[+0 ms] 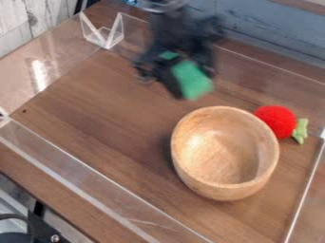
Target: Remove the green block from the brown bowl and put it on the table
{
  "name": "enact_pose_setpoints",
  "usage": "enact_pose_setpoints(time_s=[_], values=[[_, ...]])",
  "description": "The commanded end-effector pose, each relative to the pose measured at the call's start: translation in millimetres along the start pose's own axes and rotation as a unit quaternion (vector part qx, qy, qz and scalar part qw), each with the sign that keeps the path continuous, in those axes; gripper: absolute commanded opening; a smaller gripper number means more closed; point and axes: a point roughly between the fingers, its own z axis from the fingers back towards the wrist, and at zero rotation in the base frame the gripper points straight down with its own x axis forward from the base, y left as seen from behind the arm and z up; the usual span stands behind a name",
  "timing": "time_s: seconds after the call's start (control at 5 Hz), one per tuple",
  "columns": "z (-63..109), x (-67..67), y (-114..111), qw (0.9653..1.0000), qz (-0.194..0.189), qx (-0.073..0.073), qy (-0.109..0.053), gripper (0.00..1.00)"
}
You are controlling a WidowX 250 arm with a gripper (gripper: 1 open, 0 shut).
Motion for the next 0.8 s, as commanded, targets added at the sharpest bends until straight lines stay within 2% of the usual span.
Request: enact_pose_setpoints(time_s=[0.0,0.2,0.6], values=[[3.0,-13.0,-8.6,0.9996,-0.011,-0.027,-0.004,0.0],[2.4,-26.6,-5.1,0.9992,-0.018,-0.034,-0.006,0.0],[3.5,-31.8,-3.9,0.9982,0.008,-0.051,-0.03,0.0]])
